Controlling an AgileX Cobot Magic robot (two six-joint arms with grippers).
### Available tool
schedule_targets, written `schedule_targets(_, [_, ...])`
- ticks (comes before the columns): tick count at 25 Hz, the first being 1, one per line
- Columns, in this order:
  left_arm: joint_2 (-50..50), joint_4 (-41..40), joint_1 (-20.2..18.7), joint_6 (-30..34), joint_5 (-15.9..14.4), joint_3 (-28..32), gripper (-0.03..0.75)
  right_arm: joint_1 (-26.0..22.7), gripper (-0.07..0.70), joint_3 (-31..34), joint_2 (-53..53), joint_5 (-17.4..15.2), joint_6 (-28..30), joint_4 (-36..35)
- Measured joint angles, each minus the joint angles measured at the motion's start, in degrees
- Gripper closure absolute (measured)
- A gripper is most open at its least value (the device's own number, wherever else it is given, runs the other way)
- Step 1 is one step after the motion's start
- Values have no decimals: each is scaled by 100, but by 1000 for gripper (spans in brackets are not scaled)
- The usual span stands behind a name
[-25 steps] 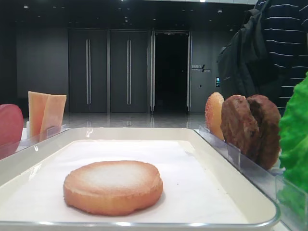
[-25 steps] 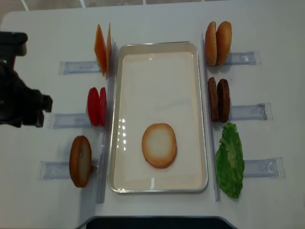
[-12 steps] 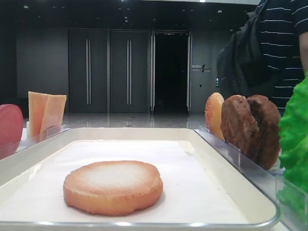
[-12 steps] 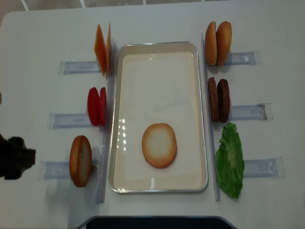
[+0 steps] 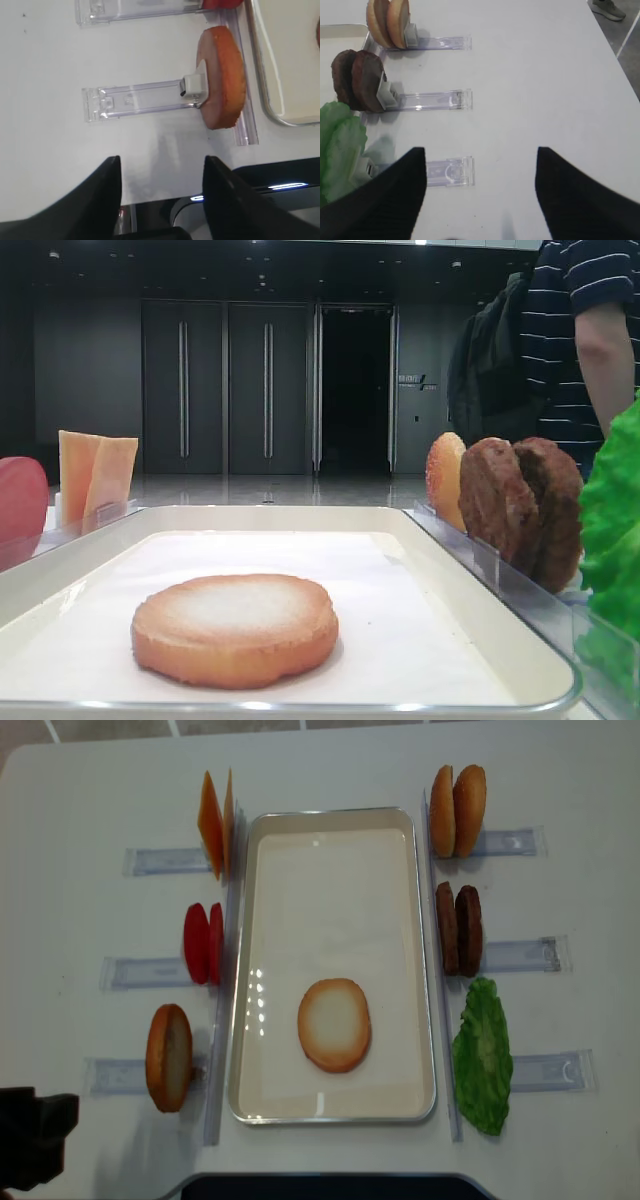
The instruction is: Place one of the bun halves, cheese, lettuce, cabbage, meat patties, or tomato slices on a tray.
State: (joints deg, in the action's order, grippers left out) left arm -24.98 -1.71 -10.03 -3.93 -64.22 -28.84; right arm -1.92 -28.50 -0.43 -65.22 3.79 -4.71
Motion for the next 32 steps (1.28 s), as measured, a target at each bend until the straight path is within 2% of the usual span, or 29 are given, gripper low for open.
schedule_targets(3, [415,84,0,241,79,149,316,0,157,0,0,0,0,0])
schedule_targets(11, [1194,101,0,326,85,172,316,0,157,0,0,0,0,0])
schedule_targets(23, [1771,102,7,332,79,172,316,0,157,0,0,0,0,0])
schedule_targets(32, [2157,122,664,332,70,172,316,0,157,0,0,0,0,0])
